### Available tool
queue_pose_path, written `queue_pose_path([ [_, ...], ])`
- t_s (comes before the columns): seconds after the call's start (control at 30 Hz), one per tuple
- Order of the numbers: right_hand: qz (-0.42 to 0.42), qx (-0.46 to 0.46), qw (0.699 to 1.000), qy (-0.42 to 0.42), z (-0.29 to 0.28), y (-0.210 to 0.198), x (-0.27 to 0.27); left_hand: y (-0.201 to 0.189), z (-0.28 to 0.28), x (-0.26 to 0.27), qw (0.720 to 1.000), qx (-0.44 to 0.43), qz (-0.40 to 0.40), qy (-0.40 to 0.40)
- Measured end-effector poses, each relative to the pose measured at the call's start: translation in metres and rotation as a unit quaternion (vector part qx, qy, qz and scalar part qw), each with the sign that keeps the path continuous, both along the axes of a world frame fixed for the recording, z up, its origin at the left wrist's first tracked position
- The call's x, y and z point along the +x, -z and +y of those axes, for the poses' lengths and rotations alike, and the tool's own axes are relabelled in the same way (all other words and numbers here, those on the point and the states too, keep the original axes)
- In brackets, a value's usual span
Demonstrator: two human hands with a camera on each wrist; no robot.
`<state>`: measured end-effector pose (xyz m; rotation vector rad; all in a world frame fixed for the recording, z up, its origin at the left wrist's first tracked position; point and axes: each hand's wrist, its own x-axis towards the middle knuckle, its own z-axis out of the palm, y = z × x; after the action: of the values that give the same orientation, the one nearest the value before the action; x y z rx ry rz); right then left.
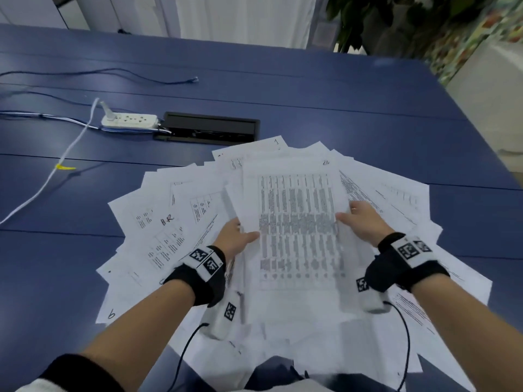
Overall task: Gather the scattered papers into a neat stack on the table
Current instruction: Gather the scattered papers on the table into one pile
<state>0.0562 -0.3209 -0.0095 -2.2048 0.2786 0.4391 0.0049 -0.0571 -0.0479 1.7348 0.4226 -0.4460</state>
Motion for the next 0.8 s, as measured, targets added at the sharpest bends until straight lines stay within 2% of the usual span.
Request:
queue_pose_path([
  [0.07,-0.031,-0.046,0.998,-0.008,-0.018,-0.009,0.017,-0.004,-0.018,0.009,0.999,0.029,0.013,0.030],
  [0.23,0.021,-0.161,0.986,-0.028,-0.059,-0.001,0.059,-0.009,-0.061,0.032,0.989,0.089,0.034,0.117],
  [0.33,0.065,-0.226,0.971,-0.052,-0.074,0.011,0.068,-0.010,-0.080,0.041,0.981,0.152,0.048,0.113],
  [0.4,0.042,-0.250,0.965,-0.058,-0.076,0.017,0.069,-0.007,-0.088,0.046,0.973,0.191,0.077,0.107],
  [0.5,0.038,-0.267,0.961,-0.057,-0.070,0.019,0.067,-0.006,-0.094,0.053,0.976,0.179,0.087,0.085],
  [0.6,0.050,-0.239,0.968,-0.054,-0.061,0.018,0.061,-0.006,-0.096,0.060,0.986,0.127,0.101,0.040],
  [0.8,0.039,-0.055,0.998,-0.006,-0.042,0.015,0.031,-0.009,-0.094,0.056,0.992,-0.004,0.121,-0.046],
])
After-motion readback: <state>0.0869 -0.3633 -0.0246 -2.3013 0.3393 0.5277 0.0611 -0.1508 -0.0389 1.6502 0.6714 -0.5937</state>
